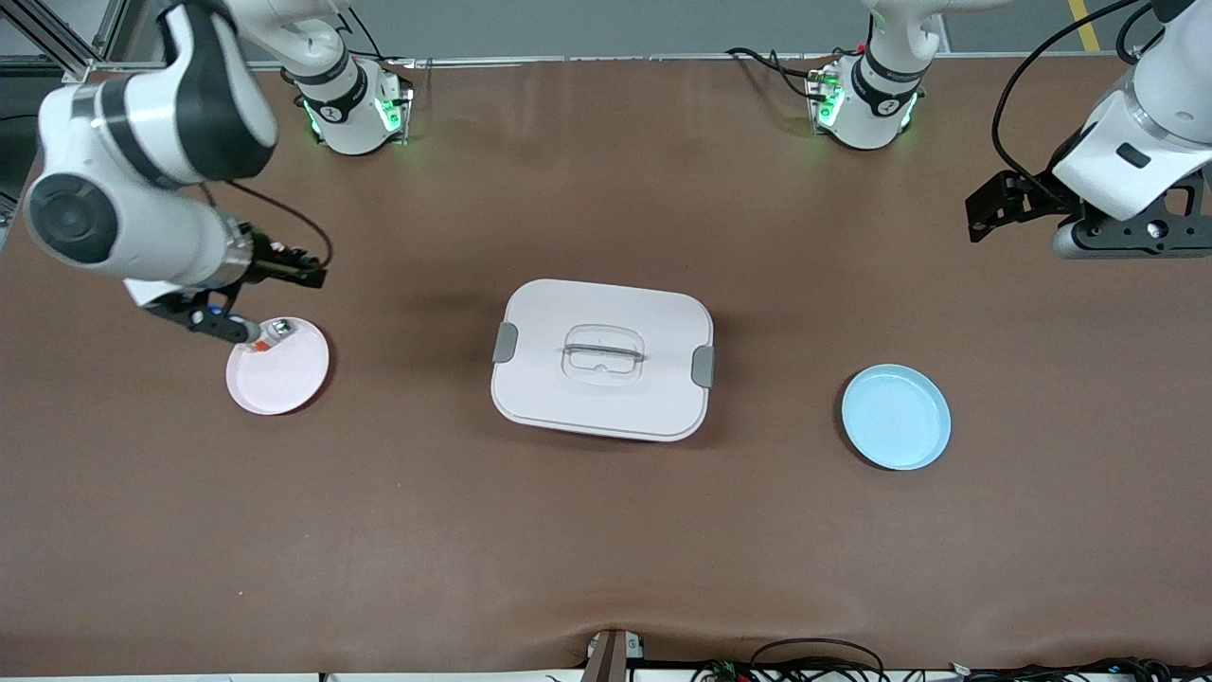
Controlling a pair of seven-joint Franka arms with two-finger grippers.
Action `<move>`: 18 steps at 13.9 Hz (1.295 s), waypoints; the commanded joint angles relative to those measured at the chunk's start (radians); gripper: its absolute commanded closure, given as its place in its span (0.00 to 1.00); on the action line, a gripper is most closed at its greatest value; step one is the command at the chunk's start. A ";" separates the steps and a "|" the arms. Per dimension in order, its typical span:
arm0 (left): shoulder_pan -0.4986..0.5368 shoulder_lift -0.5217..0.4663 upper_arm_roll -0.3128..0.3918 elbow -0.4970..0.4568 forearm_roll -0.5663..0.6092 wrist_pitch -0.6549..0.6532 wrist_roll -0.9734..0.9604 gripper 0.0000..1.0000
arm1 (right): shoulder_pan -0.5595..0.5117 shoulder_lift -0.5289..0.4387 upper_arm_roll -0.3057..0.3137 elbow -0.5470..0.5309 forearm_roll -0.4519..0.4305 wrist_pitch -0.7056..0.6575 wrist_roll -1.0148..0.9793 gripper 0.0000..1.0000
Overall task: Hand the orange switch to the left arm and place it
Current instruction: 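Lift the orange switch with the right gripper and carry it above the box, then raise the right gripper with the switch while the left gripper approaches it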
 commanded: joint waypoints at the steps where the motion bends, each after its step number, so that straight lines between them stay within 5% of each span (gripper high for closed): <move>1: 0.006 0.005 -0.006 0.019 -0.001 -0.018 0.012 0.00 | 0.158 0.026 -0.010 0.072 0.028 -0.037 0.272 0.78; 5: 0.006 0.000 -0.004 0.019 -0.001 -0.018 0.016 0.00 | 0.332 0.095 -0.011 0.205 0.173 -0.024 0.628 0.79; 7: 0.007 -0.003 -0.004 0.019 -0.001 -0.018 0.016 0.00 | 0.357 0.135 -0.011 0.268 0.338 -0.006 0.744 0.79; 12: 0.001 -0.003 -0.007 0.018 -0.033 -0.018 0.002 0.00 | 0.404 0.195 -0.011 0.358 0.641 0.242 0.974 0.78; 16: -0.001 -0.012 -0.011 0.009 -0.215 -0.016 -0.015 0.00 | 0.444 0.241 -0.010 0.411 0.762 0.438 1.105 0.77; 18: 0.006 -0.024 -0.065 0.009 -0.257 -0.007 -0.027 0.00 | 0.473 0.264 -0.011 0.424 0.818 0.527 1.134 0.77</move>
